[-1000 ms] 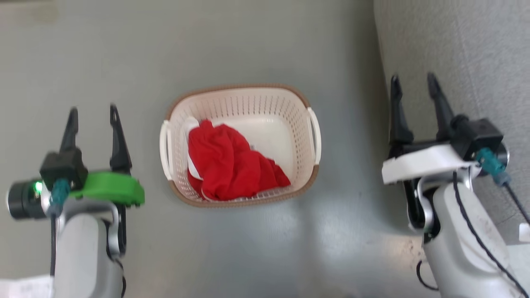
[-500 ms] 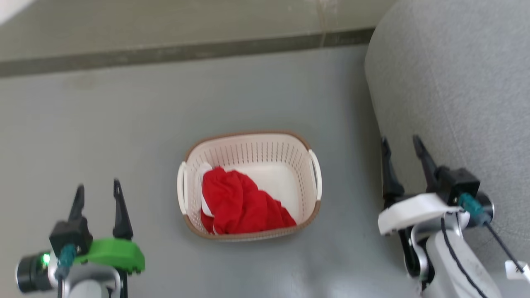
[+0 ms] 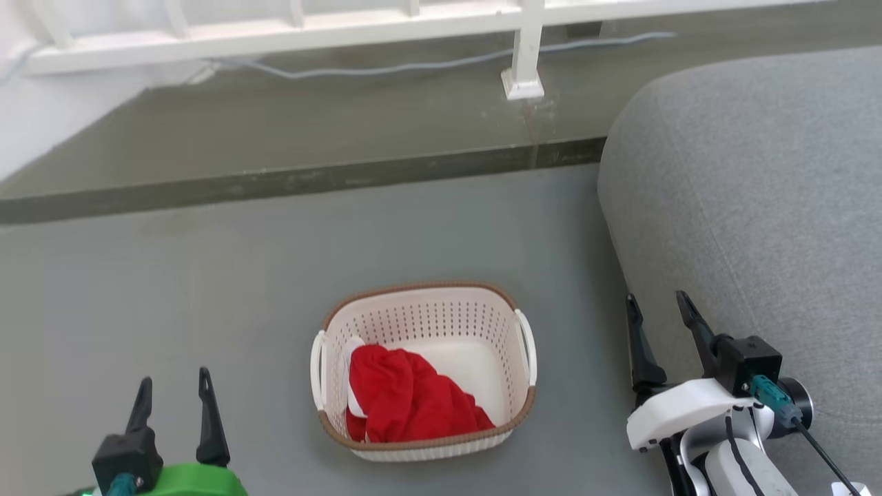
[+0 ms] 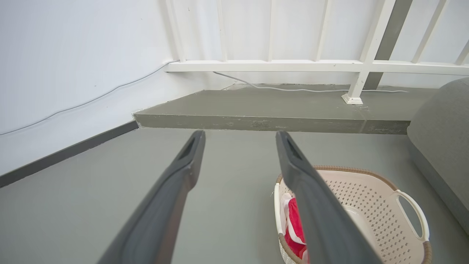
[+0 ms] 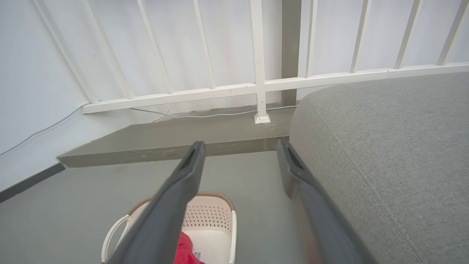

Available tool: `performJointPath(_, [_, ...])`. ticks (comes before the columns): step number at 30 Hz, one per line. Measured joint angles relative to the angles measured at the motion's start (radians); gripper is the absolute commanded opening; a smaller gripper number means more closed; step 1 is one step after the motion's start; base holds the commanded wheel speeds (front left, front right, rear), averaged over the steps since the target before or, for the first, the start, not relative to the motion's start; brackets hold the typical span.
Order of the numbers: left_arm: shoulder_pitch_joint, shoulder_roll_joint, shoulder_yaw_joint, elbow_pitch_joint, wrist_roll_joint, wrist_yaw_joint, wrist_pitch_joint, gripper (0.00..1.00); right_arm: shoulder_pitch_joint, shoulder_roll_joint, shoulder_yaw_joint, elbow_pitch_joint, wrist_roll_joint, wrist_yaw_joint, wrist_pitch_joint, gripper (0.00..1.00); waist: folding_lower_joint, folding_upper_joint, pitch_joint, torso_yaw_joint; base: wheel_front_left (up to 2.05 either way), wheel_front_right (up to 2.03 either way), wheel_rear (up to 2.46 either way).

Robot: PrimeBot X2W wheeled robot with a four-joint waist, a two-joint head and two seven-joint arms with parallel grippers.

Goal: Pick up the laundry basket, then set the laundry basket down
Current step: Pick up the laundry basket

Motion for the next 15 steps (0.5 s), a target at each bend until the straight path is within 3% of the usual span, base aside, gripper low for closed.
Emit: performJointPath(15, [0.072, 0.001, -0.014, -0.052, -0.002, 0.009, 0.0, 1.0, 0.039, 0.001, 0.003, -0.016, 0.0, 0.001, 0.0, 1.0, 0.0, 0.0, -0.042, -0.007, 0.0, 0.0, 0.0])
